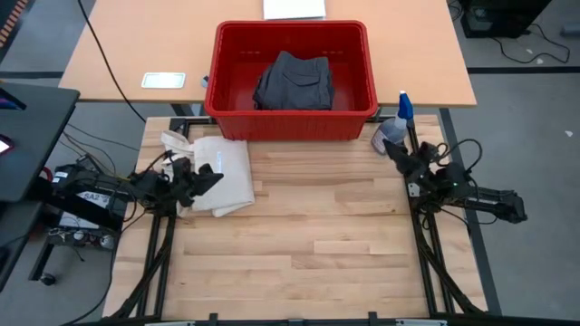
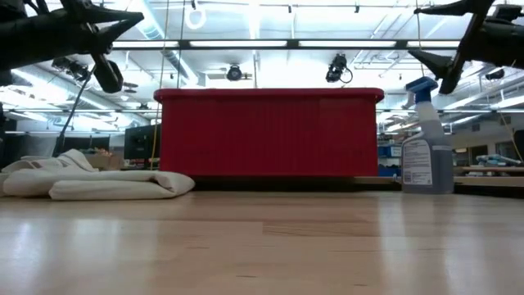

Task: Sort clothes
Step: Remove the gray pants from the red bin

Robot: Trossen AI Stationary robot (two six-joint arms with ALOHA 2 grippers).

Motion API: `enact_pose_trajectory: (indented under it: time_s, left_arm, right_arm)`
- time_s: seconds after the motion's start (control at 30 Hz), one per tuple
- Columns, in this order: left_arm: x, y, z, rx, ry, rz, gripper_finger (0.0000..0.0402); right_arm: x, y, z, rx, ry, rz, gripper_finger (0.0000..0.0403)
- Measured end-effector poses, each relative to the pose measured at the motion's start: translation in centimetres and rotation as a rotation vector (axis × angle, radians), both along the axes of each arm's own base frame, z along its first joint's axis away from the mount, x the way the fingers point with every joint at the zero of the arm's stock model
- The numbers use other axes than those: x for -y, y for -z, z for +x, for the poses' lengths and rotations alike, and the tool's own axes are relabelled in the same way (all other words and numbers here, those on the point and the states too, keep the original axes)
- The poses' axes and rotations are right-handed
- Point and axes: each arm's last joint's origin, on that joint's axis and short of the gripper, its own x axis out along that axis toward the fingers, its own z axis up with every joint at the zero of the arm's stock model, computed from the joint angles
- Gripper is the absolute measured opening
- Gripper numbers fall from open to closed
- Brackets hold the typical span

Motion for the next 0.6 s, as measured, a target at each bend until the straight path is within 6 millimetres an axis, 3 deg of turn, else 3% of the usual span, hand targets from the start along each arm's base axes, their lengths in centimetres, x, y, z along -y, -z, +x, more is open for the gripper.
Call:
enact_pose_trajectory:
  time_s: [0.13,0.27,0.43,0.6]
  left_arm:
    - [-0.3,-0.1,-0.1,0.029,-0.048,-0.116,0.0014]
    - [-0.6,-0.2,-0.3,0.049,-0.139,-0.172,0.0014]
    - [-1.0,-0.4,-0.6,0.084,-0.284,-0.258,0.0014]
    - [-1.2,-1.1,-1.1,0.178,-0.3,-0.303,0.0014]
  right_arm:
    - [0.2,-0.9,-0.8,0.173,0.064,0.093,0.0347]
    - [0.2,-1.2,-1.2,0.24,0.098,0.117,0.0347]
    - [0.3,-1.1,-1.3,0.234,0.147,0.145,0.0347]
    - [0.6,-0.9,-1.3,0.231,0.231,0.2,0.0347]
